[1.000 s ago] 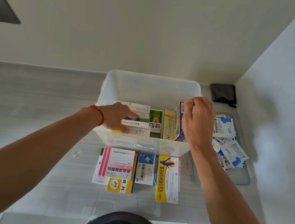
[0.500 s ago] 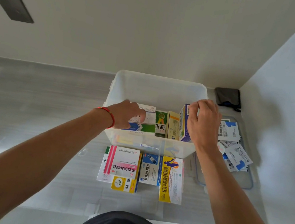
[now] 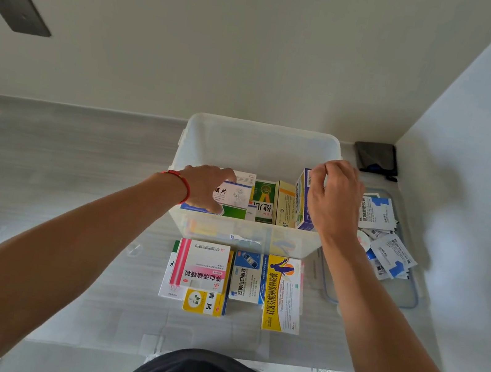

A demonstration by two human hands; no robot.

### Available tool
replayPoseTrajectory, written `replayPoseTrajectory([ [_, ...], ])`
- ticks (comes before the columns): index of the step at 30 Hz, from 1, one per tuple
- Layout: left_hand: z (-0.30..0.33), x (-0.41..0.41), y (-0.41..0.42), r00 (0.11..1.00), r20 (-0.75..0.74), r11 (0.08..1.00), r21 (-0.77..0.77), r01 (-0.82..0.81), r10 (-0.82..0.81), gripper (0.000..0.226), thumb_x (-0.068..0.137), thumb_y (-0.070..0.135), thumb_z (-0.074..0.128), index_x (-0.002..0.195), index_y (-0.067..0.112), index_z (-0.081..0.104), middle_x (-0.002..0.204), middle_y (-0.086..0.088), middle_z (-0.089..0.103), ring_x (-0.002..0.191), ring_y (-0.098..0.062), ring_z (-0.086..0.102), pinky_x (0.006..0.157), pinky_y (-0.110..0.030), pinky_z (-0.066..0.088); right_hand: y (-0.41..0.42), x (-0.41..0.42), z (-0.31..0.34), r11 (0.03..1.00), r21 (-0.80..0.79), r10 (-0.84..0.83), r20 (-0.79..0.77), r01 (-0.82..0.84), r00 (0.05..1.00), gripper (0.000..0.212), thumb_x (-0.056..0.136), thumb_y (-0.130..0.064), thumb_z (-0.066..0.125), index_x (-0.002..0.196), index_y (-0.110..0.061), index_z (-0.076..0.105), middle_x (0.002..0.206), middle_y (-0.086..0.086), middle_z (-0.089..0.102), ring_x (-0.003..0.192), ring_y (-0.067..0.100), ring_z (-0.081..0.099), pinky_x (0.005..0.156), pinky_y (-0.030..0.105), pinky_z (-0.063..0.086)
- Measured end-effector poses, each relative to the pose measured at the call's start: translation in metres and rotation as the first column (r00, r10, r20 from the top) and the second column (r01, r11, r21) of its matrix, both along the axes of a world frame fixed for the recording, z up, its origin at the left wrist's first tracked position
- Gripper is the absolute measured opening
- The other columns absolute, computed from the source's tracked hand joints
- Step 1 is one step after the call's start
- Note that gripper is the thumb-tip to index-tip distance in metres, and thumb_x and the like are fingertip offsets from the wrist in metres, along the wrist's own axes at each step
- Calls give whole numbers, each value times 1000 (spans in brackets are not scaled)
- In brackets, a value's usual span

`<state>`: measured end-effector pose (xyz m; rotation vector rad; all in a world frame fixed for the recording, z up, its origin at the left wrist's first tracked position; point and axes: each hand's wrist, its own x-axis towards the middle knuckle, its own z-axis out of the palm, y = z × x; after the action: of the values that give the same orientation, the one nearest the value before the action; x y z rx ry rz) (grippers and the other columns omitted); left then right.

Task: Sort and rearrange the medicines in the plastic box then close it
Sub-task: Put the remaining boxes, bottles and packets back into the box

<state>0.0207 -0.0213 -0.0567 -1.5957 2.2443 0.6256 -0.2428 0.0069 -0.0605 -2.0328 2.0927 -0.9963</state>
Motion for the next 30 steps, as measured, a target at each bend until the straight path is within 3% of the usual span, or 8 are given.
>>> replayPoseTrajectory([
  [3, 3, -2, 0, 999, -43, 999, 15, -30, 30, 77, 80, 28, 82, 143, 23, 38, 134, -5, 58, 119, -26, 55, 101, -47, 49, 4, 4, 8, 998, 3, 68, -91, -68, 994, 28, 103, -27, 48, 93, -8, 66, 101, 6, 69, 94, 20, 61, 90, 35, 47],
  [5, 4, -3, -2, 1000, -2, 1000, -30, 3, -3, 73, 82, 21, 80, 144, 22, 40, 130, -7, 58, 116, -26, 56, 99, -42, 50, 10, 17, 13, 938, 92, 343, -140, -333, 929, 23, 101, -26, 53, 93, -14, 70, 93, 0, 72, 87, 16, 64, 88, 40, 53],
  [8, 8, -1, -4, 996, 69, 991, -117, 71, -63, 60, 89, 19, 71, 144, 23, 47, 126, -7, 60, 115, -27, 59, 96, -41, 51, 19, 60, 19, 614, 465, 676, 107, -637, 729, 28, 105, -24, 49, 113, -18, 75, 116, 1, 76, 104, 16, 69, 93, 34, 54],
  [13, 17, 11, -7, 995, 47, 956, -277, 101, -92, 44, 95, 14, 61, 136, 30, 54, 120, -4, 60, 114, -28, 59, 89, -42, 50, 1, 118, 22, 260, 817, 678, 225, -515, 700, 48, 105, -37, 32, 121, -5, 65, 128, 12, 67, 115, 31, 60, 103, 41, 42],
  [16, 17, 19, -9, 997, -14, 948, -312, 66, -74, 43, 96, 12, 59, 134, 33, 57, 119, 0, 63, 113, -25, 60, 85, -39, 49, -2, 133, 16, 230, 846, 600, 266, -481, 755, 34, 99, -42, 36, 85, -15, 51, 86, 8, 56, 80, 23, 51, 85, 41, 40],
  [23, 7, 26, -8, 995, -73, 938, -344, 37, -66, 48, 93, 5, 61, 135, 29, 58, 122, -1, 63, 119, -24, 58, 94, -44, 50, -8, 147, 21, 176, 871, 555, 297, -459, 777, 23, 107, -32, 39, 123, -22, 52, 110, -7, 42, 100, 15, 42, 90, 30, 27],
  [26, 5, 28, -9, 994, -72, 938, -343, 50, -80, 46, 94, 7, 60, 135, 29, 58, 122, -1, 63, 120, -24, 57, 94, -41, 50, -8, 149, 25, 198, 893, 593, 220, -405, 775, 26, 107, -27, 38, 82, -23, 46, 86, -8, 40, 77, 9, 38, 87, 30, 30],
  [30, 8, 28, -9, 993, -42, 937, -337, 93, -114, 44, 96, 11, 58, 136, 30, 57, 127, 1, 63, 121, -22, 58, 96, -40, 49, -6, 138, 30, 171, 860, 487, 350, -480, 800, 27, 106, -33, 50, 128, -18, 57, 124, 0, 51, 110, 18, 48, 97, 32, 39],
])
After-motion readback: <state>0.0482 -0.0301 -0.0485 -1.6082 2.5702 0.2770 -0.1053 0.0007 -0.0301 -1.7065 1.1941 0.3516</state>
